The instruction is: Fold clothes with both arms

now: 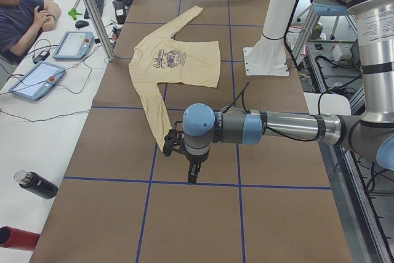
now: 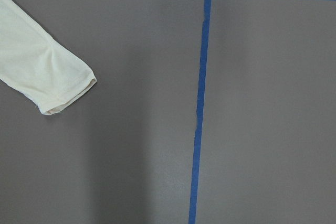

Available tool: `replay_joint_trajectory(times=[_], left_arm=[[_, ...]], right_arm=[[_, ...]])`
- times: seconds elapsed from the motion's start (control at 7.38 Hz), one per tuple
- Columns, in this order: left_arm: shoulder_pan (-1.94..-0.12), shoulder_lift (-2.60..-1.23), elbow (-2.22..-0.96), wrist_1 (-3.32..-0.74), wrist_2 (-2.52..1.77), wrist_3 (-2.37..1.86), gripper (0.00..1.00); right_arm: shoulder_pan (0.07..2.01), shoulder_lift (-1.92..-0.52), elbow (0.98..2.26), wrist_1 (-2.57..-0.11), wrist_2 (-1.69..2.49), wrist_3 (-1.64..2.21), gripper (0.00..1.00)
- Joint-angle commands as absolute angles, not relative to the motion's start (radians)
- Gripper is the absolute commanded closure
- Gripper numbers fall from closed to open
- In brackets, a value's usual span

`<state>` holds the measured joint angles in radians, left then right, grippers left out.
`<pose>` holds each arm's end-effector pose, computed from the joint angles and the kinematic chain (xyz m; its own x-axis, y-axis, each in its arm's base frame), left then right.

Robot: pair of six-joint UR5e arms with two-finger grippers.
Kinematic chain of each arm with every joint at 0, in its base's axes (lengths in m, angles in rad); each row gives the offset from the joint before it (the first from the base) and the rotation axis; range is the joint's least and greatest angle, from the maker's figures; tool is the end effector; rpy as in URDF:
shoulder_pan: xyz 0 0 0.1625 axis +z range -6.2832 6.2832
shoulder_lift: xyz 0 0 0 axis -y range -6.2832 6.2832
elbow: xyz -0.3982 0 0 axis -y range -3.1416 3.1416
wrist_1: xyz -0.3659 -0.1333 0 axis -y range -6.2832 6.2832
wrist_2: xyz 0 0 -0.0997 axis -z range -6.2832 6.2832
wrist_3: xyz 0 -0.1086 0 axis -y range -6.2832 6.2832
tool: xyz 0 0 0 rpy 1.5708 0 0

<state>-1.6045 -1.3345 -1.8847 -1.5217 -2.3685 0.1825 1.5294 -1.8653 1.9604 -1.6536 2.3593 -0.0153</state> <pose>-0.0681 -0.3713 0.5942 0.6932 0.1782 -0.6984 -0.0937 0.9830 0.1579 0.0418 -0.3513 0.5841 0.7032 -0.0532 0.7090 0.0521 0.9984 0.0231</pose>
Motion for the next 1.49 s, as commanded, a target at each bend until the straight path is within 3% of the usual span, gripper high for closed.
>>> replay_joint_trajectory(times=[0.0,1.36], left_arm=[[-1.603,-1.336,-1.89,-1.522,-2.375,0.184,0.0],[-1.608,-1.396,-1.94,-1.769,-2.329,0.147,0.0]], right_arm=[[1.529,-1.865,1.96,-1.654,2.359,-0.015,0.0],[1.529,-1.781,1.985,-1.646,2.376,-0.014,0.0]])
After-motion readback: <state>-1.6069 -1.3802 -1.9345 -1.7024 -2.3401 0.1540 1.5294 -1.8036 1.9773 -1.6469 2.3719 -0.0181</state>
